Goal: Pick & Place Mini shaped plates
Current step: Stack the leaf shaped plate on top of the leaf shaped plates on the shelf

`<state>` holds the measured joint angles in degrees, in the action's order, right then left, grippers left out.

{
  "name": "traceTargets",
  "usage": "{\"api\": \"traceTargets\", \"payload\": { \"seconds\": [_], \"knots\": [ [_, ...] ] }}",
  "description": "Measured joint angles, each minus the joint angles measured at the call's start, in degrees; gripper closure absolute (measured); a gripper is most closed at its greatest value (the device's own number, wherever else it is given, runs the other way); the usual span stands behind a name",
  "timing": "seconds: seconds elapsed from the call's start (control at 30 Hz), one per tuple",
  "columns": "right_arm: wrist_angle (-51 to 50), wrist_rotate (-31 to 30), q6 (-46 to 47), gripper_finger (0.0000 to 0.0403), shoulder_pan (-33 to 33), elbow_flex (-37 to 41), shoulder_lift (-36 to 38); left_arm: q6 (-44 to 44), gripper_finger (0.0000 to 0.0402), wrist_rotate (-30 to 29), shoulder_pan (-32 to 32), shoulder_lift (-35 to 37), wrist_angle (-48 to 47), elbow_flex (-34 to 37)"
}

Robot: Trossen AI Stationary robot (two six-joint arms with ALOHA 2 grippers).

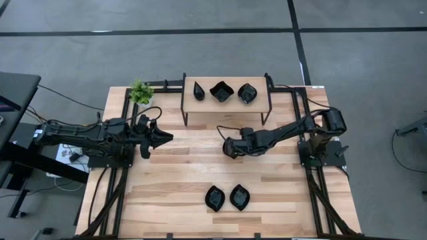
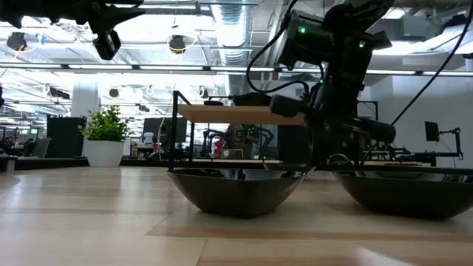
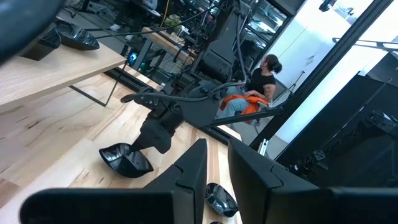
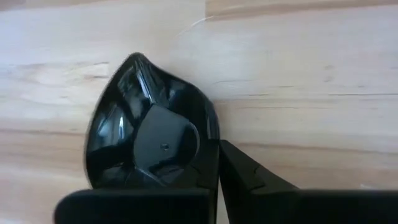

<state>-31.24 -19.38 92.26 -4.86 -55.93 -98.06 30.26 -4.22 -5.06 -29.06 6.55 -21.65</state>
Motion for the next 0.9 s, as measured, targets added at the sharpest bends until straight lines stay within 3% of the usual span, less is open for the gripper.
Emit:
{"api": "traceTargets", "payload": {
  "seconds": [0.27,0.6,0.9],
  "knots": [
    [-1.34,1.39,-6.2,0.0402,-0.01,-1.38,6.03,0.0,0.0335,0.02,0.0,-0.02,0.25,0.0],
    [-1.08,5.84,-19.3,0.0402,-0.35,-3.38,23.16,0.0,0.0335,0.02,0.0,-0.2,1.03,0.0],
    [-1.35,-10.68,-18.47,0.0403,3.53,-3.38,37.44,0.0,0.0335,-0.01,0.0,-0.2,1.46,0.0]
  ]
}}
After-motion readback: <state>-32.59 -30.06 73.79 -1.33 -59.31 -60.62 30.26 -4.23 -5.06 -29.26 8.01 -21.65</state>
